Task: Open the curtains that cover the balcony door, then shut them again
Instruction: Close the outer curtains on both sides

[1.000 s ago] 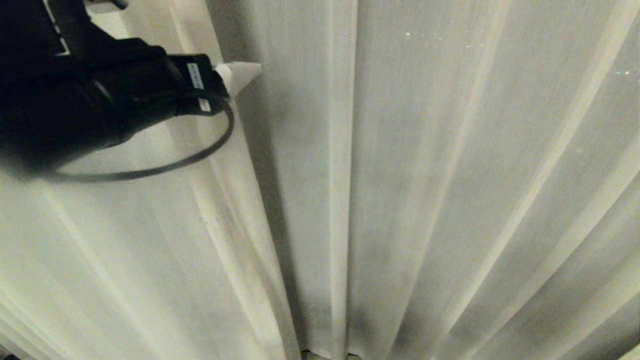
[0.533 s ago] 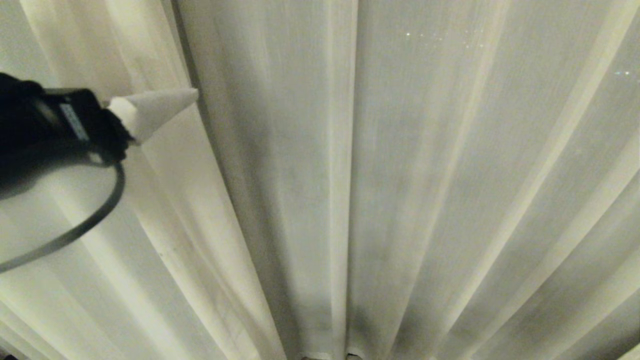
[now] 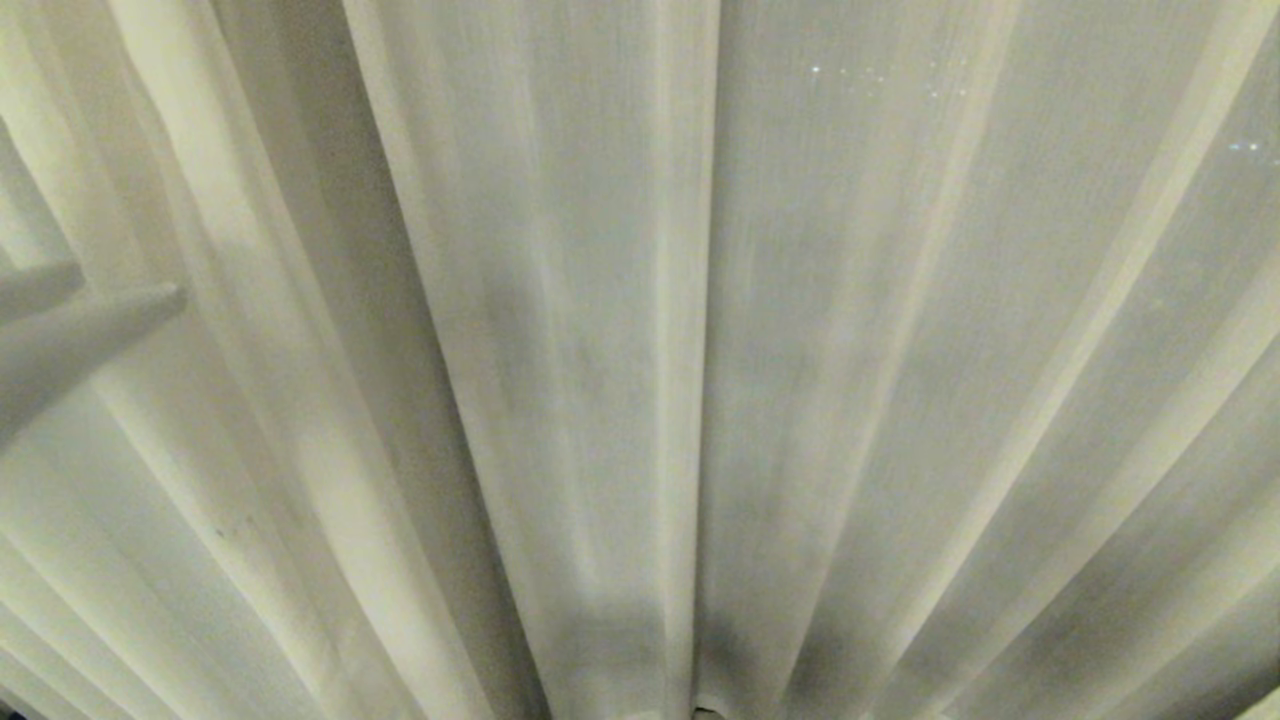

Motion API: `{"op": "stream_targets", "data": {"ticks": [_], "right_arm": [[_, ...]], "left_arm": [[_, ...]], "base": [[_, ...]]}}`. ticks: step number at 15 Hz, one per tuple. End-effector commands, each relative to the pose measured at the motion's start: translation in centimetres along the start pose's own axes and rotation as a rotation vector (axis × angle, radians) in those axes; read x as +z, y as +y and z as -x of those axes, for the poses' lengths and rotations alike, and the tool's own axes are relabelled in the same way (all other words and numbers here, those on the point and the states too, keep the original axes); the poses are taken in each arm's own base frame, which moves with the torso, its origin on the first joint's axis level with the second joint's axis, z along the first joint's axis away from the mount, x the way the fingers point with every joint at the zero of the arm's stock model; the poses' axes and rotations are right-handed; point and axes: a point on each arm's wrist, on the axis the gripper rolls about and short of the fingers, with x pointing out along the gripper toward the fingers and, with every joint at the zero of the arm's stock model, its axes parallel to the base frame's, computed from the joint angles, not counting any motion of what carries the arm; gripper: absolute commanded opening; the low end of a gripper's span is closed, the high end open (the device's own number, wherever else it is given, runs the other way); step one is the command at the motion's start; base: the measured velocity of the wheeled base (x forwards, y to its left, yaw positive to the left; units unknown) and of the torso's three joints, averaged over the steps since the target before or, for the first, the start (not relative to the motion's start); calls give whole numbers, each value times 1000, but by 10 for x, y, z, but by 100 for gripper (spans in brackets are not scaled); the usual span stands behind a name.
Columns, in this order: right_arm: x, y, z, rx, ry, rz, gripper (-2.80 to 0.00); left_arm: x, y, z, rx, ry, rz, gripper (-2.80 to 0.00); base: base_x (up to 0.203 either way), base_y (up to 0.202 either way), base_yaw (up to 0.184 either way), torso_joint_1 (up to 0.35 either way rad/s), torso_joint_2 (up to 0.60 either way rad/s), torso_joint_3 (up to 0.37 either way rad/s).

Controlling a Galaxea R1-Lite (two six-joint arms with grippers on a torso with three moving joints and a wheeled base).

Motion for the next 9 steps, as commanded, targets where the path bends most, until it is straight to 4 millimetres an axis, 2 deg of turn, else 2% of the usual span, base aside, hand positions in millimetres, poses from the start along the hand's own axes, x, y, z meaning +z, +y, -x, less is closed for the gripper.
{"op": "stream_targets", "data": {"ticks": [1, 9], "right_arm": [[0, 0, 0, 1, 0, 1, -280], [0, 0, 0, 1, 0, 1, -280]], "left_arm": [[0, 6, 22, -2, -29, 9, -280], [-12, 19, 61, 42, -50, 13, -280]], "base": [[0, 0, 0, 0, 0, 0], [0, 0, 0, 0, 0, 0]]}}
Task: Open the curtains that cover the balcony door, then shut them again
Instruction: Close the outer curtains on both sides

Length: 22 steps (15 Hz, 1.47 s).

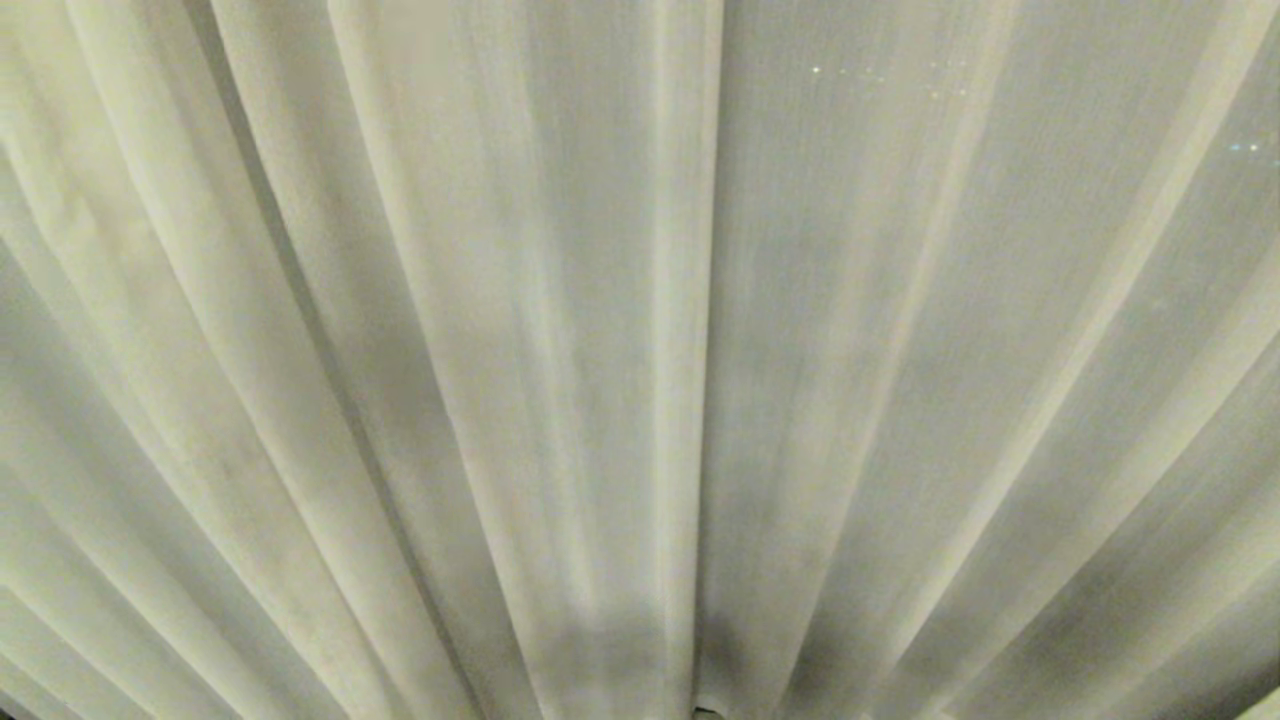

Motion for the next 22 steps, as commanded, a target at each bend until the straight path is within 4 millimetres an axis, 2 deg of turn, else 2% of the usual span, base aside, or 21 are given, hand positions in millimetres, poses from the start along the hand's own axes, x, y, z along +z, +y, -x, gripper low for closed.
{"op": "stream_targets", "data": {"ticks": [1, 3, 4, 9, 15, 22], "right_arm": [[0, 0, 0, 1, 0, 1, -280], [0, 0, 0, 1, 0, 1, -280], [0, 0, 0, 1, 0, 1, -280], [0, 0, 0, 0, 0, 1, -280], [0, 0, 0, 1, 0, 1, -280], [0, 0, 0, 1, 0, 1, -280]], "left_arm": [[-5, 7, 20, 93, -42, 4, -280], [-17, 9, 47, 193, -97, 7, -280], [-27, 9, 51, 211, -90, 7, -280], [-52, 5, 49, 377, -36, -14, -280], [-92, -1, 50, 370, 31, -19, -280], [-131, 5, 41, 415, 56, -23, -280]], "base": [[0, 0, 0, 0, 0, 0], [0, 0, 0, 0, 0, 0], [0, 0, 0, 0, 0, 0], [0, 0, 0, 0, 0, 0], [0, 0, 0, 0, 0, 0], [0, 0, 0, 0, 0, 0]]}}
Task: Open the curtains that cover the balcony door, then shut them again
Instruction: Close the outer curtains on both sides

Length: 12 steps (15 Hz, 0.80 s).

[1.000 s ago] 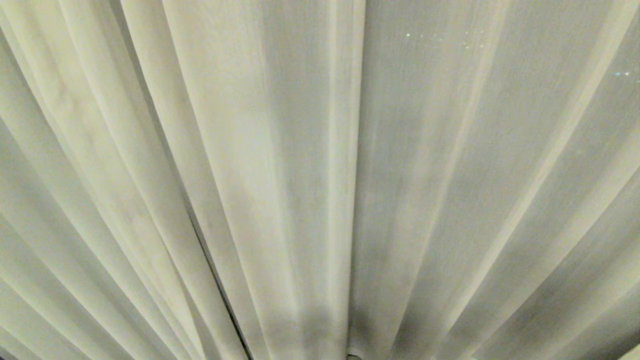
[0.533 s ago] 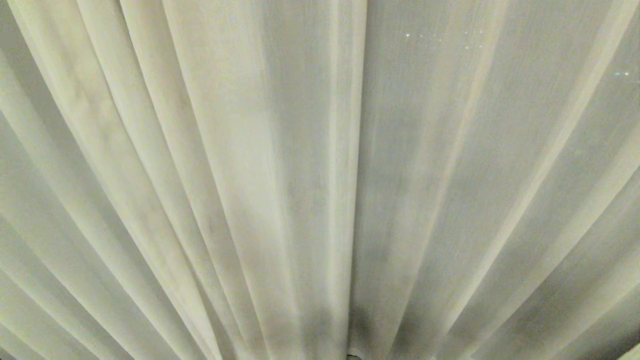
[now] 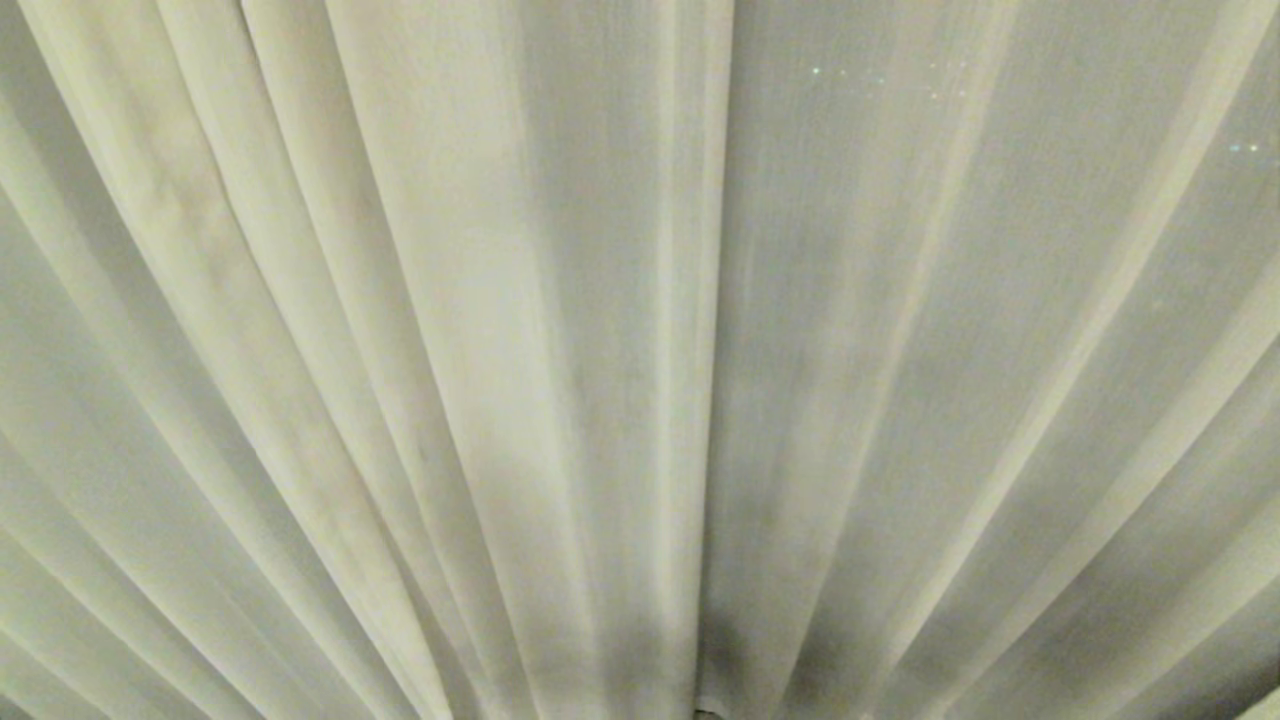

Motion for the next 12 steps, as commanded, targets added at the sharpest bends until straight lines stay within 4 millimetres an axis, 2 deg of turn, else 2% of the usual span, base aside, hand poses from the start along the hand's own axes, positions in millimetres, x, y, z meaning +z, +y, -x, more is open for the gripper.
{"op": "stream_targets", "data": {"ticks": [1, 5, 10, 12], "right_arm": [[0, 0, 0, 1, 0, 1, -280], [0, 0, 0, 1, 0, 1, -280], [0, 0, 0, 1, 0, 1, -280], [0, 0, 0, 1, 0, 1, -280]], "left_arm": [[-17, 0, -5, 52, 20, 1, -280], [-45, 2, -11, 78, 6, -22, -280], [-58, 2, -11, 69, 120, -79, -280], [-58, 2, -11, -2, 130, -80, -280]], "base": [[0, 0, 0, 0, 0, 0], [0, 0, 0, 0, 0, 0], [0, 0, 0, 0, 0, 0], [0, 0, 0, 0, 0, 0]]}}
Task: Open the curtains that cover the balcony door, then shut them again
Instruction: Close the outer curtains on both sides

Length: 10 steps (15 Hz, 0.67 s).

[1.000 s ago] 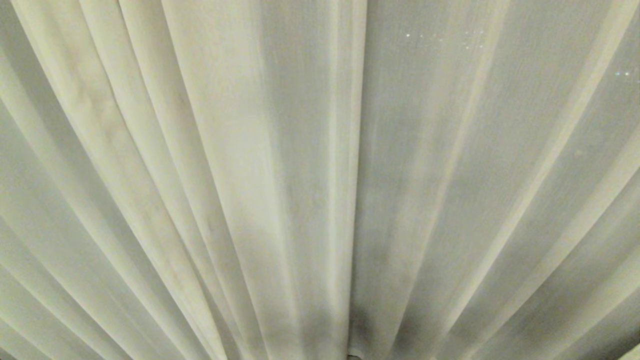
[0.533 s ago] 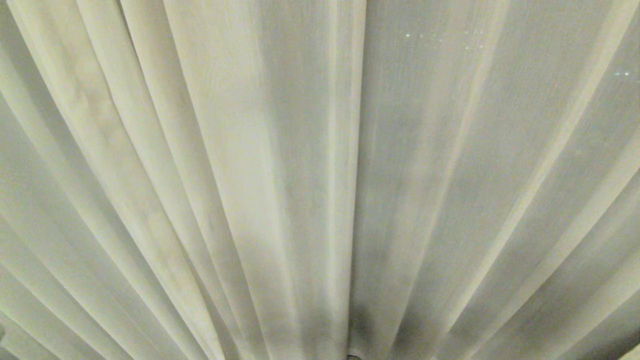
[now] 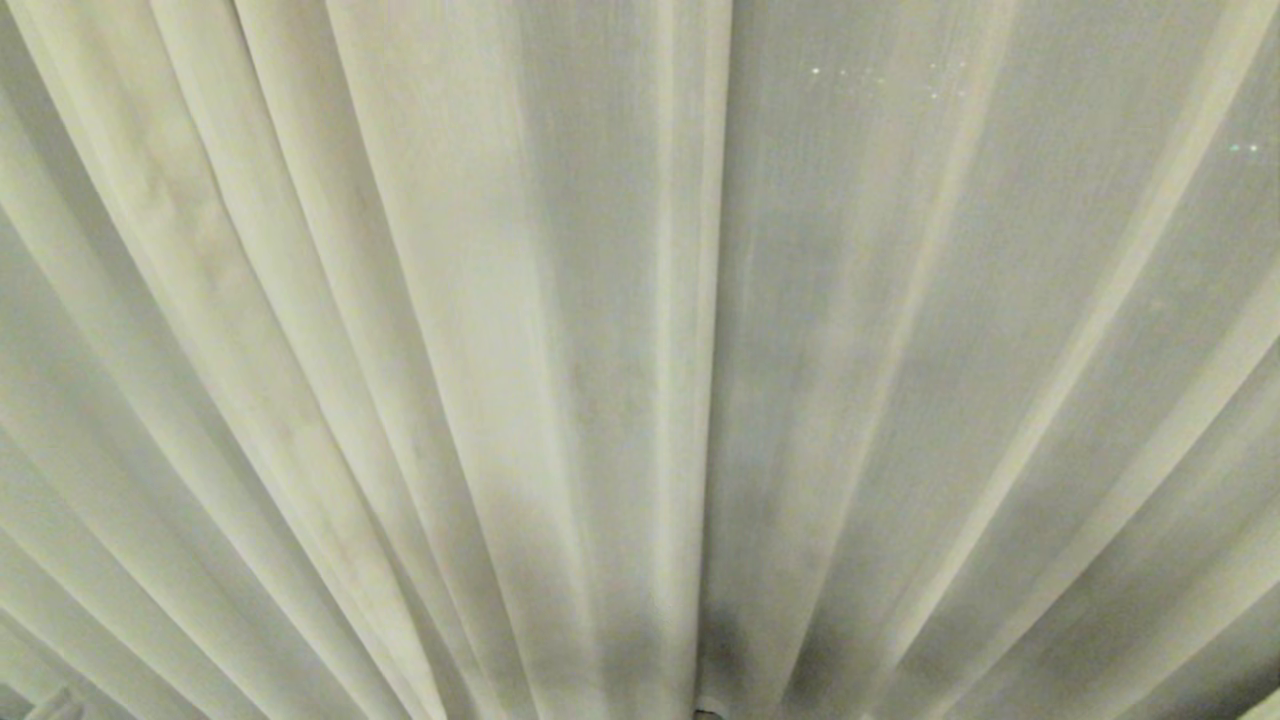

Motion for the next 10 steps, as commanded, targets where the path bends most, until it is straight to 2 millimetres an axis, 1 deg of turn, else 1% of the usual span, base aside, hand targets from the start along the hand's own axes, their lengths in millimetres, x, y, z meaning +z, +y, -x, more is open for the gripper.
{"op": "stream_targets", "data": {"ticks": [1, 3, 4, 8, 10], "right_arm": [[0, 0, 0, 1, 0, 1, -280], [0, 0, 0, 1, 0, 1, -280], [0, 0, 0, 1, 0, 1, -280], [0, 0, 0, -1, 0, 1, -280], [0, 0, 0, 1, 0, 1, -280]], "left_arm": [[-2, 0, 0, -86, 11, -9, -280], [-12, 1, 6, -152, 36, -19, -280], [-15, 1, 9, -154, 28, -20, -280], [-21, 2, 21, -127, -112, 6, -280], [-22, 3, 21, -126, -120, 8, -280]], "base": [[0, 0, 0, 0, 0, 0], [0, 0, 0, 0, 0, 0], [0, 0, 0, 0, 0, 0], [0, 0, 0, 0, 0, 0], [0, 0, 0, 0, 0, 0]]}}
